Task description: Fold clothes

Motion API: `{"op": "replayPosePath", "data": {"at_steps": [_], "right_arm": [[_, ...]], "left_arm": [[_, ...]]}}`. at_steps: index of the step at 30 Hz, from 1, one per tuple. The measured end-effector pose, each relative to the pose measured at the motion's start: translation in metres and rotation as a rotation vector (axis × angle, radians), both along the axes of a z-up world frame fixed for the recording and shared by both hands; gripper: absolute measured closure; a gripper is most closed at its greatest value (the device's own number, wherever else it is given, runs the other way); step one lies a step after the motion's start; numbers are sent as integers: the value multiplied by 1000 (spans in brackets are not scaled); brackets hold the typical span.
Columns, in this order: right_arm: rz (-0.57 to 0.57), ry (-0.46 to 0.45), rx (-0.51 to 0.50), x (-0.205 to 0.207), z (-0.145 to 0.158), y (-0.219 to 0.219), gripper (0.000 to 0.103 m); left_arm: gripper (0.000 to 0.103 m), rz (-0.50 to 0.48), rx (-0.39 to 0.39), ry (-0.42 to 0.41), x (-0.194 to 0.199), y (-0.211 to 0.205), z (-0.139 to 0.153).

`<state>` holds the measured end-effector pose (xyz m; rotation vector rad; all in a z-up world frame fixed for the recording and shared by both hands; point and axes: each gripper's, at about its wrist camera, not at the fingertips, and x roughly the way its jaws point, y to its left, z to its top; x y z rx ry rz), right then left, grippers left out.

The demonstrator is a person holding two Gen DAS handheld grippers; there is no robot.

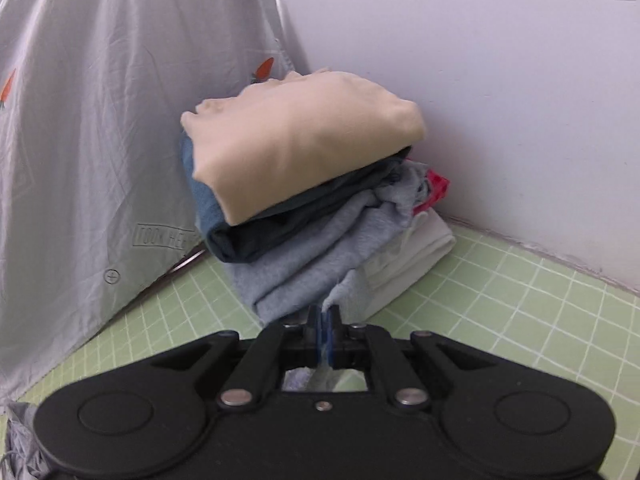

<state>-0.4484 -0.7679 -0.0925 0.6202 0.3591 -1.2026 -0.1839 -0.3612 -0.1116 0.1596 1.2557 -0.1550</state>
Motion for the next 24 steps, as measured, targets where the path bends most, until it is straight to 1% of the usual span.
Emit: {"op": "replayPosePath", "data": {"at_steps": [3,5,6,8,9,10,12,15,17,19,22,24], "right_arm": [[-71,165,107,-14,-33,-5,100],[-107,272,175,-22,-55,-5,99],[-125,283,180,-25,-57,-3,94],[-154,284,169,-30,-56,3,71],[-153,277,133,-29,-53,7,53],[-138,278,98,-25,-49,9,54],[-92,283,67,-15,-47,8,53],[-44,215,131,2,-53,-3,53],[-11,185,179,17,-63,-6,47],[-3,220,201,31,-72,-9,41],[3,285,218,45,-83,-13,39],[4,310,232,48,-88,-16,40]], "left_arm": [[0,1,0,0,-4,-2,3],[0,0,0,1,6,8,1],[0,-1,0,1,13,14,0],[0,0,0,2,13,16,1],[0,0,1,3,13,16,1],[0,0,1,4,12,16,2],[0,1,1,6,10,16,4],[0,1,1,6,7,16,6],[0,1,1,6,5,16,8],[0,1,1,4,2,16,10],[0,3,0,1,-4,16,12],[0,4,0,0,-7,16,14]]}}
